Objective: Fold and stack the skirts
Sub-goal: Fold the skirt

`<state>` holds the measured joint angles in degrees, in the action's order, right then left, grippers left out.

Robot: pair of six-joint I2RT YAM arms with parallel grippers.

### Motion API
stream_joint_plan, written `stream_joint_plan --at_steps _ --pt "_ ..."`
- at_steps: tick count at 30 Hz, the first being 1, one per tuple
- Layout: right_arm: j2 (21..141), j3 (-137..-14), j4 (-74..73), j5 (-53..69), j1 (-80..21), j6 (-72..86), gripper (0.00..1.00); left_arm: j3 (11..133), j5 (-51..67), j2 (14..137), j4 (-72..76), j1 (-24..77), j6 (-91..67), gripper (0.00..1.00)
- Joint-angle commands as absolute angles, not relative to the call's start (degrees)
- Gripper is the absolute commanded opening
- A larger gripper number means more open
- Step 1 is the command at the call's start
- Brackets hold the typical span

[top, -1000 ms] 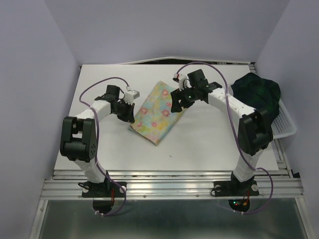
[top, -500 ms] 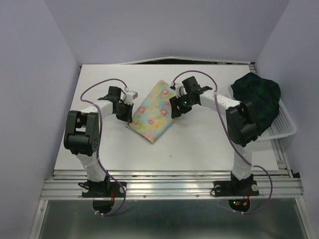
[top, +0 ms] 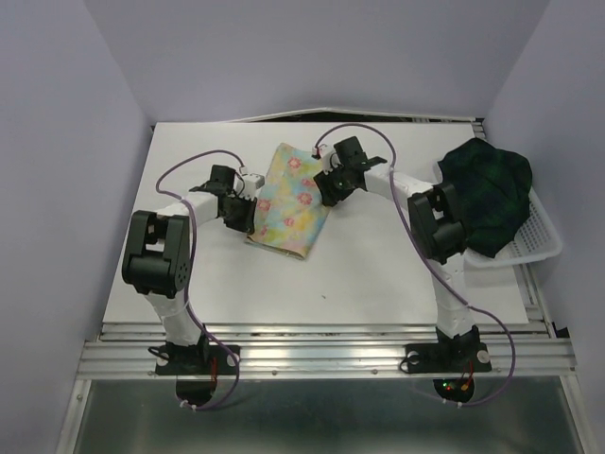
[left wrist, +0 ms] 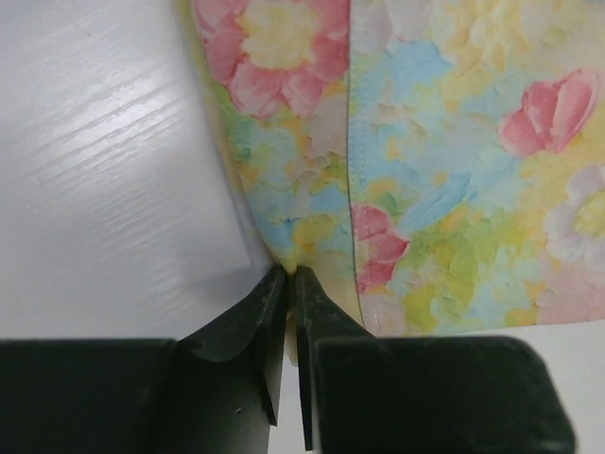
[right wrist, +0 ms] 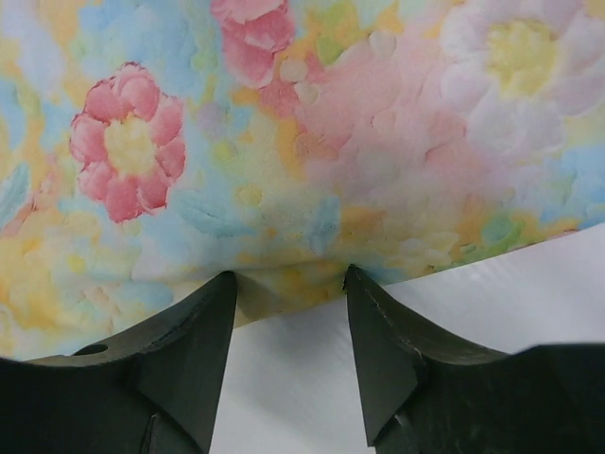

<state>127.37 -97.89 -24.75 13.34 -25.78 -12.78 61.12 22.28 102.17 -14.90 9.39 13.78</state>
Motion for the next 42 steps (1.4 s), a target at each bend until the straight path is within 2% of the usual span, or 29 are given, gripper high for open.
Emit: stream_joint_plan --at_steps 1,3,4,6,9,10,13,16,18,22,26,30,33,36,42 --pt "132.8 -101.5 -25.75 5.46 -25.93 -18.63 0.57 60.82 22.85 103.1 -20.04 12.04 12.48 0.2" --pt "131.32 -102.82 -26.27 4.75 -25.93 -19.33 0.61 61.17 22.85 102.92 -20.65 11.95 12.13 0.26" --pt "130.18 -102.83 -26.45 5.01 -25.93 -19.16 0.66 61.26 22.42 102.22 -20.92 11.61 12.13 0.29" --pt "125.71 -103.18 -28.46 7.63 -25.93 -18.11 0.71 60.91 22.94 100.03 -20.13 8.64 11.95 0.41" --pt "119.99 -102.05 -29.18 12.28 -25.93 -14.34 0.78 62.31 27.75 93.97 -19.34 4.41 12.83 0.64" --pt "116.32 -101.0 -29.09 13.35 -25.93 -12.24 0.8 63.27 29.43 90.65 -19.25 2.83 14.75 0.66" --pt "109.81 -96.71 -27.6 20.2 -25.93 -5.84 0.8 63.98 35.83 85.54 -17.94 2.9 17.14 0.65" --pt "106.27 -91.08 -22.52 31.87 -25.4 5.41 0.75 63.64 45.32 84.55 -14.51 3.07 14.86 0.63" --pt "103.46 -81.07 -12.17 41.27 -25.4 16.8 0.7 62.06 53.39 86.47 -10.04 3.43 9.95 0.59" --pt "103.0 -65.58 8.85 50.26 -25.4 32.64 0.56 57.31 62.72 92.43 0.33 4.22 -1.65 0.49" --pt "106.42 -56.53 34.02 54.48 -25.4 48.57 0.52 53.44 65.21 97.45 9.47 4.31 -7.63 0.41" --pt "114.15 -52.91 49.87 54.85 -25.4 60.89 0.5 54.31 63.82 103.7 10.11 4.05 -8.52 0.38" --pt "118.91 -50.98 52.21 53.45 -25.4 63.46 0.5 55.63 60.39 109.41 7.67 2.9 -9.23 0.36" --pt "119.44 -48.7 47.83 49.85 -25.4 62.5 0.47 55.46 57.75 112.93 6.16 0.8 -9.58 0.34" --pt "109.9 -46.75 42.98 51.14 -25.4 59.76 0.39 55.37 56.08 112.15 2.47 0.44 -6.24 0.31"
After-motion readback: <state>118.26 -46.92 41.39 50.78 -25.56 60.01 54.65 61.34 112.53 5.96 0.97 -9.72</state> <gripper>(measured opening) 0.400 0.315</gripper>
